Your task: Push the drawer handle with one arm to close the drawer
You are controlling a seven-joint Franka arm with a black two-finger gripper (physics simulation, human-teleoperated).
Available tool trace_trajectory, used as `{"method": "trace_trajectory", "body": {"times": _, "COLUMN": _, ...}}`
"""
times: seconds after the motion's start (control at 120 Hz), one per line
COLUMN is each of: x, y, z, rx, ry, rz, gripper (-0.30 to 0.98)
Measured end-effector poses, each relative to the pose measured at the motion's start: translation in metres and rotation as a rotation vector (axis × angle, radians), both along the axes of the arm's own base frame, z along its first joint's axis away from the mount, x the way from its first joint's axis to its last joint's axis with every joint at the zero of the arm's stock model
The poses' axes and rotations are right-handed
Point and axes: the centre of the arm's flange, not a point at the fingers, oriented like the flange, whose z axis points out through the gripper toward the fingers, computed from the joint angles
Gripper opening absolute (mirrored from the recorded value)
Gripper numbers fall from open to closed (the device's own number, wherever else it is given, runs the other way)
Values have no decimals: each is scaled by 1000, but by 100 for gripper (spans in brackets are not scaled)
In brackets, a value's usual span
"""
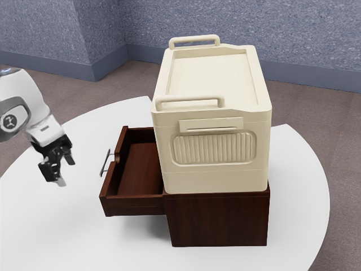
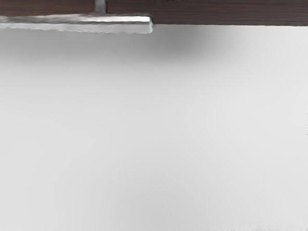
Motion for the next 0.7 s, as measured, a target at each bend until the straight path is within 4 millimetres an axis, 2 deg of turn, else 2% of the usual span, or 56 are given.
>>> {"method": "trace_trajectory", "body": {"times": 0.083, "x": 4, "y": -7, "z": 0, "rx": 12, "ry": -25, "rz": -114, "gripper": 66}}
{"method": "trace_trajectory", "body": {"times": 0.2, "x": 8, "y": 0, "z": -1, "rx": 8, "ry": -66, "rz": -180, "gripper": 66}}
{"method": "trace_trajectory", "body": {"times": 0.475, "x": 20, "y": 4, "z": 1, "rx": 21, "ry": -145, "rz": -135, "gripper": 66}}
{"method": "trace_trajectory", "body": {"times": 0.525, "x": 24, "y": 3, "z": -4, "rx": 4, "ry": -151, "rz": -119, "gripper": 66}}
{"method": "trace_trajectory", "body": {"times": 0.558, "x": 26, "y": 1, "z": -7, "rx": -7, "ry": -152, "rz": -109, "gripper": 61}}
{"method": "trace_trajectory", "body": {"times": 0.7, "x": 34, "y": -2, "z": -9, "rx": -26, "ry": -169, "rz": -66, "gripper": 25}}
